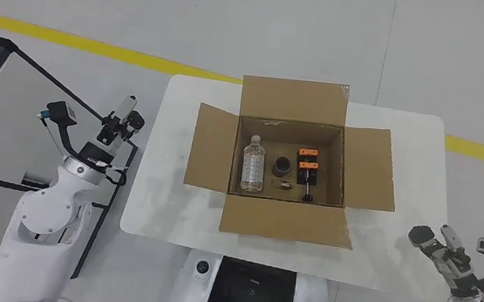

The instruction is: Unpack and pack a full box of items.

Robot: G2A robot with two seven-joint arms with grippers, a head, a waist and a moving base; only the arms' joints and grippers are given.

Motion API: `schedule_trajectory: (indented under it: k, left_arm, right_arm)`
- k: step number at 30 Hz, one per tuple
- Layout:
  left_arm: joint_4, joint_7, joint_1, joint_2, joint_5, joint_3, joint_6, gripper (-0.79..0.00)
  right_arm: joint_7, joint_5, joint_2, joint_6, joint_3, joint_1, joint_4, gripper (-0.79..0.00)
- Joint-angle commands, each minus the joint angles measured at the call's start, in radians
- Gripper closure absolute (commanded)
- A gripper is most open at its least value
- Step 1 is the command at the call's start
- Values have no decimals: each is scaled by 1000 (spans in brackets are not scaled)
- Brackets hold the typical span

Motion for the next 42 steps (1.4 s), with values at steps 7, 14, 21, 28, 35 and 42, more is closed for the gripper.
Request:
schedule_trajectory:
  k: [7, 14, 21, 28, 35, 42]
  left_arm:
    - [0, 0, 0, 0, 0, 0, 0, -785]
    - [0, 0, 0, 0, 0, 0, 0, -785]
    - [0, 0, 0, 0, 0, 0, 0, -785]
    - [0, 0, 0, 0, 0, 0, 0, -785]
    - [0, 0, 0, 0, 0, 0, 0, -785]
    - [0, 0, 0, 0, 0, 0, 0, -785]
  right_arm:
    - [-126, -125, 0, 134, -87, 121, 79, -372]
    - [-167, -258, 10, 168, -118, 213, 212, -339]
    - [-244, -396, 2, 129, -212, 254, 244, -320]
    - [-289, -458, -3, 146, -271, 285, 272, -314]
    - [-324, -497, -3, 172, -296, 304, 288, -317]
    - [-328, -483, -5, 204, -319, 323, 306, -320]
